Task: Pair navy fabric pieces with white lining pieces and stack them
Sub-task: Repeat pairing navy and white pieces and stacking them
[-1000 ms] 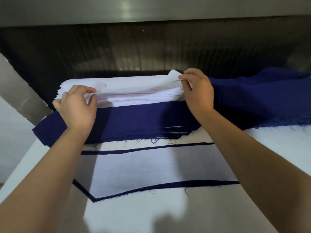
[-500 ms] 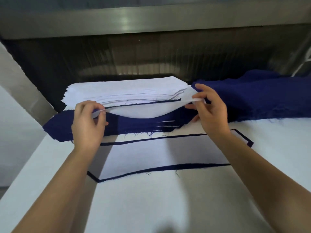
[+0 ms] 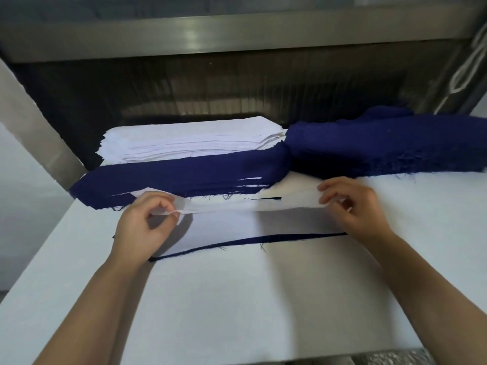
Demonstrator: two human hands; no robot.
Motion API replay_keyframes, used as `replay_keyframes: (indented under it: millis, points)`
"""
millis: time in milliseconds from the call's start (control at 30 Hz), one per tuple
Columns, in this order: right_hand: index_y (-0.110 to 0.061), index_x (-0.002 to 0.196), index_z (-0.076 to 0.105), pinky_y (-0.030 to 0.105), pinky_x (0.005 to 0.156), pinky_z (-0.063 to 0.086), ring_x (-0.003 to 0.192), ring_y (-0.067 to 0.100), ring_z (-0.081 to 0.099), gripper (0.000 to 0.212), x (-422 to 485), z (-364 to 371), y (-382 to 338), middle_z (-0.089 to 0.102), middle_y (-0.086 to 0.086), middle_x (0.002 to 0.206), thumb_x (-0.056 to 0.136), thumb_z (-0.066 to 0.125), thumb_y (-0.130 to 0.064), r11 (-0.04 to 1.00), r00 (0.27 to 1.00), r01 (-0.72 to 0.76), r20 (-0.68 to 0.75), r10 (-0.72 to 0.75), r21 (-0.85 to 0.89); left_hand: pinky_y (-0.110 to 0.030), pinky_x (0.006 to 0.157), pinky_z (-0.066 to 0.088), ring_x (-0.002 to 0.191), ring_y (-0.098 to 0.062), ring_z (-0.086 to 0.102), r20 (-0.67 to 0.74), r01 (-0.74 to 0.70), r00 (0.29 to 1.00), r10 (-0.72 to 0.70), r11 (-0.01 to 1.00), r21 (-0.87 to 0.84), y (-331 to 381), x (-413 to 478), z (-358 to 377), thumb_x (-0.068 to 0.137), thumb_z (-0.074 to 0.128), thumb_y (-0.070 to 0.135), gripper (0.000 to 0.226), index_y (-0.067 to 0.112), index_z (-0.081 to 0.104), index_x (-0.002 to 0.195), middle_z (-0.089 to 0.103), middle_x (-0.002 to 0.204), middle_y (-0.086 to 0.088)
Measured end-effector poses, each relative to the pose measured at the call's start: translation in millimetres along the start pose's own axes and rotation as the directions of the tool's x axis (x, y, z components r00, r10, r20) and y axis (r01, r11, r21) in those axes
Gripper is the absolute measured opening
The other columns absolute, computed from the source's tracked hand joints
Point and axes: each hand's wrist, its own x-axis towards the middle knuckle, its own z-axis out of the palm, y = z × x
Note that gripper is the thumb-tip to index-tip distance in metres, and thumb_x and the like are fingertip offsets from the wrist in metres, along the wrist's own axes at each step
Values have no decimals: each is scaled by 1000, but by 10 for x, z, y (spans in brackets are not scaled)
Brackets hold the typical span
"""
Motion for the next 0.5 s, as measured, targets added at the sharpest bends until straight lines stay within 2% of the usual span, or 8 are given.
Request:
replay_keyframes:
  millis: [100, 167, 267, 333, 400, 500]
  points:
    - [-4, 76, 68, 11, 56, 41, 76, 3, 58, 30, -49, -44, 8, 63, 7, 93, 68, 39, -2, 992, 997, -66, -21, 68, 111, -10, 68, 38, 80, 2, 53, -77, 87, 993, -88, 996, -17, -1, -89, 3, 84, 54, 33, 15, 21, 63, 82, 63, 88, 16]
    - [-6, 79, 67, 14, 55, 44, 74, 9, 61, 32, -70, -54, 16, 63, 4, 92, 72, 36, -5, 977, 990, -116, -59, 128, 178, -20, 66, 40, 75, -6, 53, -144, 169, 975, -171, 985, -25, -33, -125, -1, 88, 48, 40, 20, 25, 62, 88, 63, 87, 17]
    - [-18, 80, 66, 20, 53, 44, 68, 6, 61, 28, -87, -39, 52, 65, -10, 88, 83, 40, -26, 937, 938, -278, -150, 312, 211, -25, 68, 41, 77, -6, 56, -223, 279, 932, -287, 958, -67, -83, -110, -4, 96, 51, 34, 13, 26, 61, 96, 62, 91, 17]
    - [-25, 84, 67, 16, 58, 44, 70, -4, 57, 24, -79, -39, 82, 65, -18, 83, 84, 45, -36, 917, 900, -345, -207, 384, 202, -24, 72, 41, 80, -2, 56, -246, 329, 905, -346, 938, -110, -100, -79, -5, 97, 53, 28, 9, 27, 61, 100, 60, 95, 20]
    - [-29, 83, 66, 4, 59, 39, 73, -10, 54, 17, -62, -58, 114, 64, -18, 81, 86, 49, -31, 904, 870, -376, -259, 420, 204, -27, 79, 42, 85, -7, 57, -234, 356, 893, -385, 921, -157, -113, -52, -10, 96, 55, 25, 10, 27, 62, 104, 60, 99, 18]
    - [-29, 82, 65, 0, 59, 35, 75, -11, 53, 18, -31, -77, 161, 63, -18, 81, 85, 55, -14, 889, 840, -423, -291, 457, 177, -27, 85, 41, 93, -14, 57, -200, 368, 896, -397, 915, -166, -122, -32, -17, 94, 59, 17, 16, 24, 62, 109, 64, 102, 5]
